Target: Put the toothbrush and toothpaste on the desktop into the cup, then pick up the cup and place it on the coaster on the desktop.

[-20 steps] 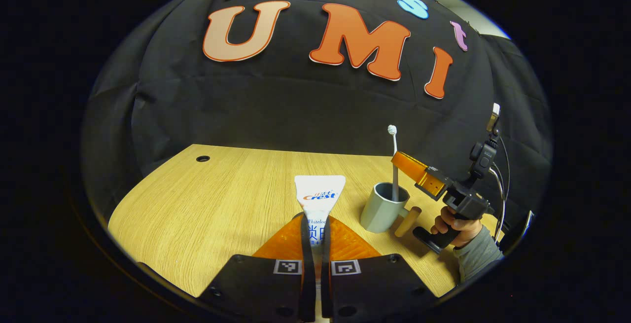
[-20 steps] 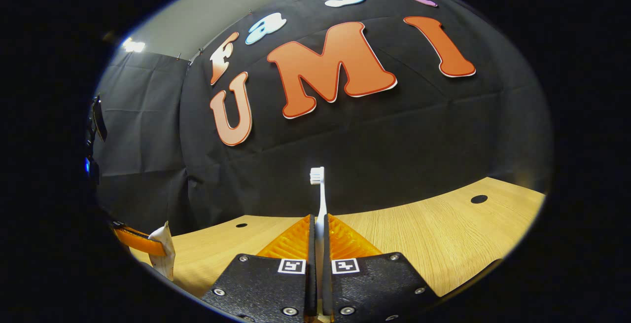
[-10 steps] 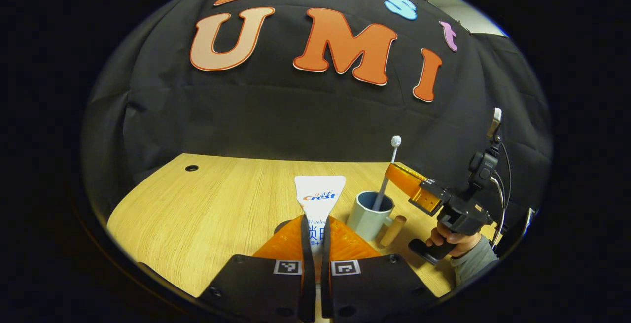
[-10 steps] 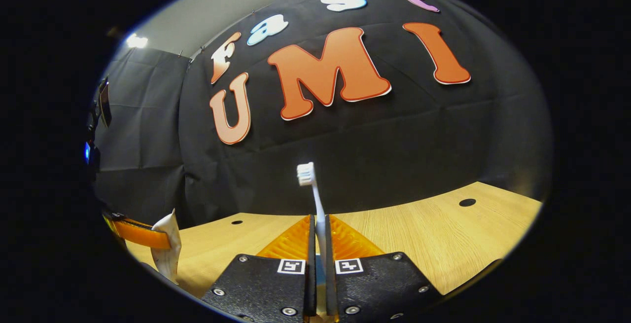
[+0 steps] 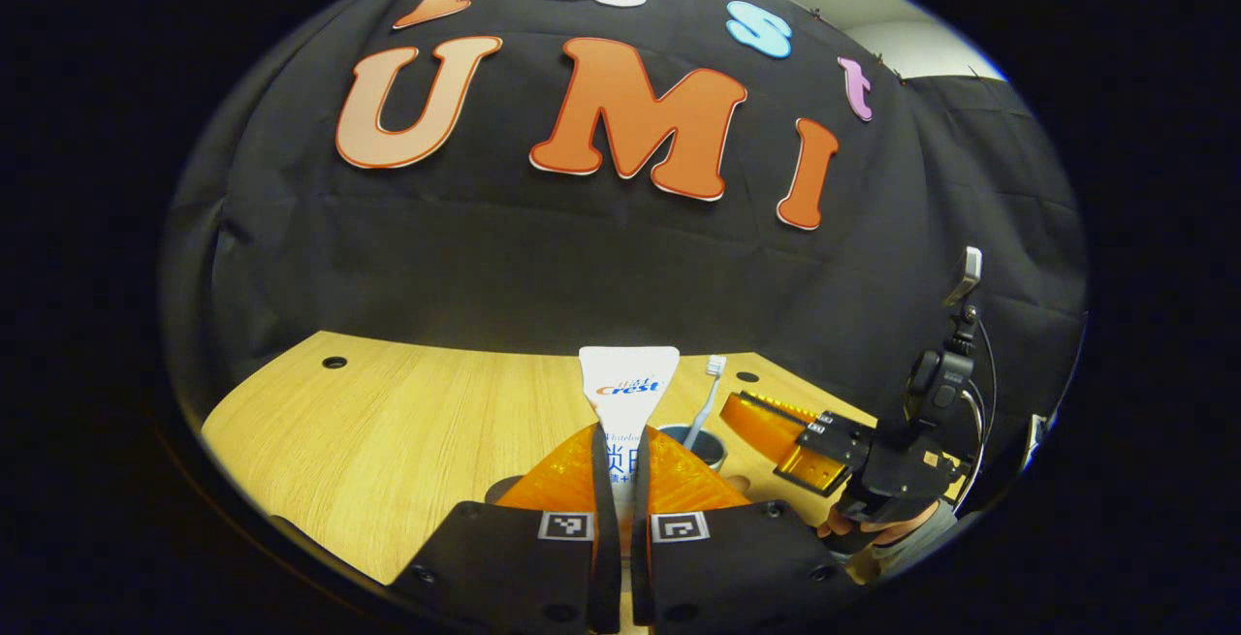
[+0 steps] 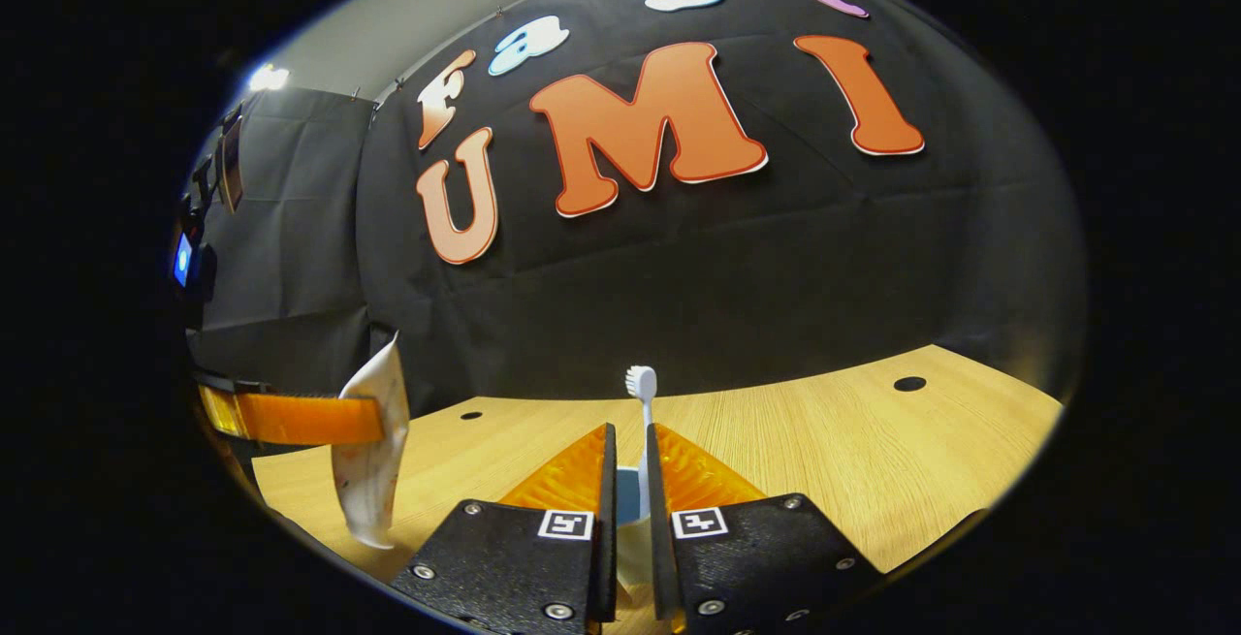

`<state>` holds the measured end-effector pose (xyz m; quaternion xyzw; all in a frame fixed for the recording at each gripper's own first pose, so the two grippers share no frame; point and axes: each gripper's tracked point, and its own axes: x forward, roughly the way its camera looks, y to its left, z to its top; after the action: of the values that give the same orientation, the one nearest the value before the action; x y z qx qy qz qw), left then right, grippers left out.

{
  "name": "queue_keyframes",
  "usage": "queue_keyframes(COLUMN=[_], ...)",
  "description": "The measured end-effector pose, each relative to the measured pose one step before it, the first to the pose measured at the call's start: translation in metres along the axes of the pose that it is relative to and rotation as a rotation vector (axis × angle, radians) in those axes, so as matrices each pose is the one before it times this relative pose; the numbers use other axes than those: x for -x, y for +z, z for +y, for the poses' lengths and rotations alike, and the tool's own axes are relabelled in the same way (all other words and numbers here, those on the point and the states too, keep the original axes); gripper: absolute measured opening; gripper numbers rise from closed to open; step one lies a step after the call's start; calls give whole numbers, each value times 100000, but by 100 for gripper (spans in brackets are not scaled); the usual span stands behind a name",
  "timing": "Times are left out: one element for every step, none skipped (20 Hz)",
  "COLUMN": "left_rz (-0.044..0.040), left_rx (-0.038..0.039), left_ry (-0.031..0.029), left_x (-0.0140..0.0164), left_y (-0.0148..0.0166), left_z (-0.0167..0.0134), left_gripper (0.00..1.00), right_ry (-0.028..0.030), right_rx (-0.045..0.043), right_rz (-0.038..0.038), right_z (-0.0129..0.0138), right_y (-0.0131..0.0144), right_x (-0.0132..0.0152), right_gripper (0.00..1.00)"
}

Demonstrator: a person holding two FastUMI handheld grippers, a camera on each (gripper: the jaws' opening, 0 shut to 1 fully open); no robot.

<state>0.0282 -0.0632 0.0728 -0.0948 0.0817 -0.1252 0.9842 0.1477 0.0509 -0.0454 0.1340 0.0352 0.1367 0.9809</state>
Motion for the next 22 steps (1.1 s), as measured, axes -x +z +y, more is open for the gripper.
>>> queue_keyframes(left_rz=[-1682, -1638, -1958, -1760, -1451, -1444, -638, -954, -642, -900, -858, -1290, -1904, -2005, -1813, -1567, -1074, -992, -559, -766, -145, 247], left_rx=[-201, -21, 454, 665, 688, 616, 518, 837, 760, 725, 523, 411, 1001, 1714, 1374, 483, -153, -319, 212, 355, -56, -593], left_ry=[-934, -563, -953, -1264, -930, -610, -544, -445, -871, -645, -658, 3, 319, -291, -166, -30, 168, 323, -54, 26, 422, 224], left_x=[-415, -239, -355, -355, -362, -519, -413, -475, -568, -592, -447, -358, -325, -629, -382, -241, -333, -326, -341, -277, -292, -428], left_y=[356, 195, 241, 229, 253, 63, 44, 87, 52, 39, -13, -19, 228, 216, 200, 160, 24, -55, -201, -76, -361, -602], left_z=[-449, -458, -514, -407, -350, -227, -181, -213, -208, -218, -236, 61, 90, -103, -92, 7, -44, 147, -30, 99, -48, 4], left_gripper=[8, 8, 8, 8, 8, 8, 8, 7, 8, 8, 8, 8, 8, 8, 7, 7, 8, 8, 8, 7, 8, 8], right_ry=[505, 171, 166, 62, -264, -362, -387, -193, -168, 40, -129, -114, 99, 191, 277, 173, 219, -58, -140, -251, -105, -155], right_rx=[-592, -673, -513, -419, -103, 393, 719, 838, 870, 848, 891, 795, 475, 13, -380, -345, -224, -7, -24, 39, -44, -1], right_rz=[1372, 1208, 1222, 1102, 906, 300, 119, -26, 244, 460, 447, 408, 199, -62, -164, 331, 306, 263, 30, 182, 139, 372], right_z=[-48, -157, -165, -168, -155, -184, -169, -129, -126, -96, -61, -130, -8, -38, 29, -43, 4, -78, -118, -128, -69, -105], right_y=[-324, -195, -218, -178, -37, 5, -9, 45, -14, -95, -119, -57, -1, 45, 22, -75, -97, -65, -119, -100, -76, -67], right_x=[321, 400, 393, 382, 346, 303, 447, 392, 363, 321, 369, 248, 285, 234, 200, 193, 213, 155, 219, 119, 191, 155], right_gripper=[18, 19, 23, 25, 29, 32, 37, 39, 42, 44, 49, 51, 56, 58, 61, 63, 67, 68, 71, 71, 73, 74])
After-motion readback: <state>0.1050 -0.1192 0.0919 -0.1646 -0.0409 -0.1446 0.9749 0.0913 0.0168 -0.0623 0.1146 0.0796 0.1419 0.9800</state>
